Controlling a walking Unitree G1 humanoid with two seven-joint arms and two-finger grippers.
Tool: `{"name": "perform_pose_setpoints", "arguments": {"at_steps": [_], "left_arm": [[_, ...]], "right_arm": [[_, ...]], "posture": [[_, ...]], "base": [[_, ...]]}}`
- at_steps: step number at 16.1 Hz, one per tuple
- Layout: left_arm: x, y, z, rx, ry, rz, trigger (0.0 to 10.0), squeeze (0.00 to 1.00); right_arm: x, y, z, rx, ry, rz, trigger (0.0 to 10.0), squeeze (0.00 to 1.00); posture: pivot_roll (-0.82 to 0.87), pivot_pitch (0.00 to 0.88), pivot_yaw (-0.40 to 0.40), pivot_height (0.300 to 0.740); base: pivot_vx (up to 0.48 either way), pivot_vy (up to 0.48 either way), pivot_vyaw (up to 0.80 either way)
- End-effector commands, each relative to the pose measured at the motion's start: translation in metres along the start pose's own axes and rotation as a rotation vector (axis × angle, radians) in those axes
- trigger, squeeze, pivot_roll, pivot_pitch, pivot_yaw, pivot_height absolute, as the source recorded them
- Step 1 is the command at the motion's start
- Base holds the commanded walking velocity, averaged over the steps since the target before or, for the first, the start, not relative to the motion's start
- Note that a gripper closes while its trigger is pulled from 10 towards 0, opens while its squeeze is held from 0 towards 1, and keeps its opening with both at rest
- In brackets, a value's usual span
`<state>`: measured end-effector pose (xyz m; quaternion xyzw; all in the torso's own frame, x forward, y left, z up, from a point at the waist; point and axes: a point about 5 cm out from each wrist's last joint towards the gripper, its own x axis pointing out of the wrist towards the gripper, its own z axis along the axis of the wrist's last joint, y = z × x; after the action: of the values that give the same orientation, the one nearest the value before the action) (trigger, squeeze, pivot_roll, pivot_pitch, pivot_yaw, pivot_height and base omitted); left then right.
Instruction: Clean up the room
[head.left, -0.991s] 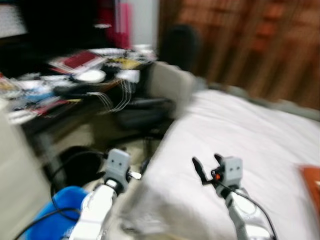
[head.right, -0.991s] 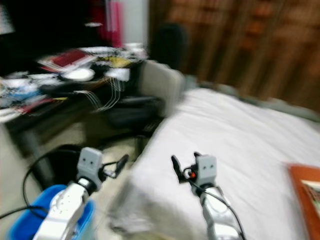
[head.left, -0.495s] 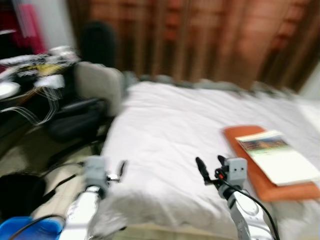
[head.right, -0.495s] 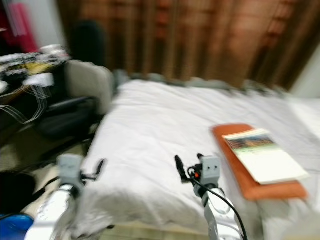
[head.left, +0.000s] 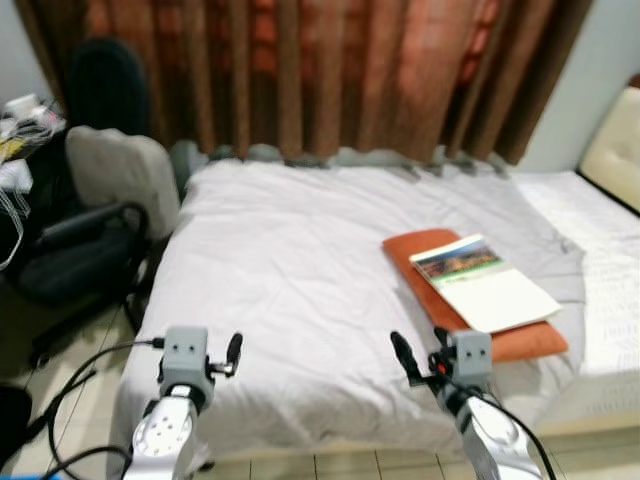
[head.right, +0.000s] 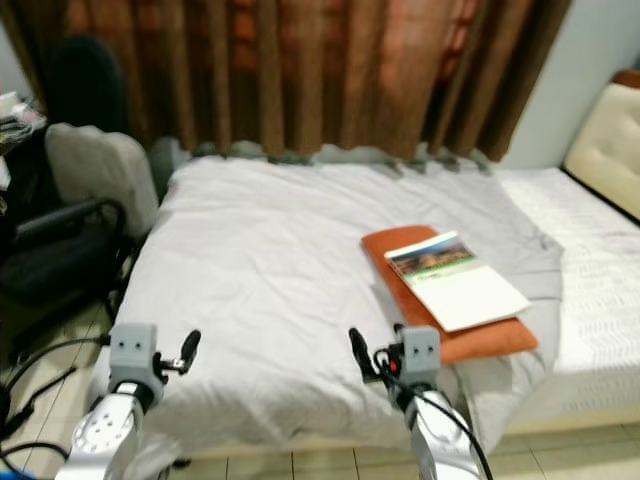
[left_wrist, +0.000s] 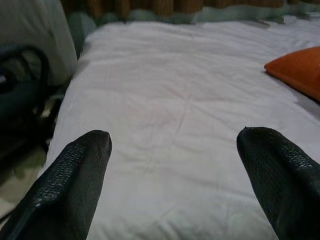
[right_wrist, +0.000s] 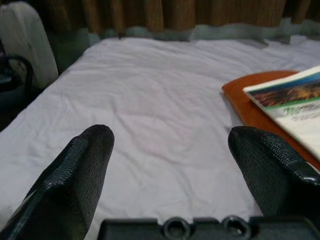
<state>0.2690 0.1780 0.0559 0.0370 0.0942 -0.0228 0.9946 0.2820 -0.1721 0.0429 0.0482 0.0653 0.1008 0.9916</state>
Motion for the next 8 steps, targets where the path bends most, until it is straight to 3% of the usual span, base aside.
{"name": "perform_pose_setpoints", "arguments": {"at_steps": [1, 3, 5, 8], "left_arm": [[0.004, -0.005, 0.007, 0.02, -0.026, -0.001, 10.0, 0.0], [-0.005, -0.001, 0.006, 0.108, -0.026, -0.041, 10.0, 0.0], [-0.01, -0.002, 0.005, 0.117, -0.015, -0.074, 10.0, 0.0], [-0.001, -0.005, 0.006, 0.118, -0.005, -0.101, 10.0, 0.0]], "right_arm": [[0.003, -0.008, 0.004, -0.013, 0.009, -0.048, 10.0, 0.0], [-0.028, -0.022, -0.013, -0.094, 0.099, -0.15, 10.0, 0.0], [-0.048, -0.029, -0.03, -0.075, 0.143, -0.2, 10.0, 0.0], [-0.036, -0.032, -0.023, -0.053, 0.092, -0.245, 10.0, 0.0]], "posture": [[0.09, 0.0, -0.084, 0.74], [0.09, 0.0, -0.099, 0.74], [0.09, 0.0, -0.097, 0.74], [0.06, 0.0, -0.02, 0.74]], "base": [[0.255, -0.405, 0.0], [0.268, -0.396, 0.0], [0.304, -0.366, 0.0], [0.317, -0.356, 0.0]]}}
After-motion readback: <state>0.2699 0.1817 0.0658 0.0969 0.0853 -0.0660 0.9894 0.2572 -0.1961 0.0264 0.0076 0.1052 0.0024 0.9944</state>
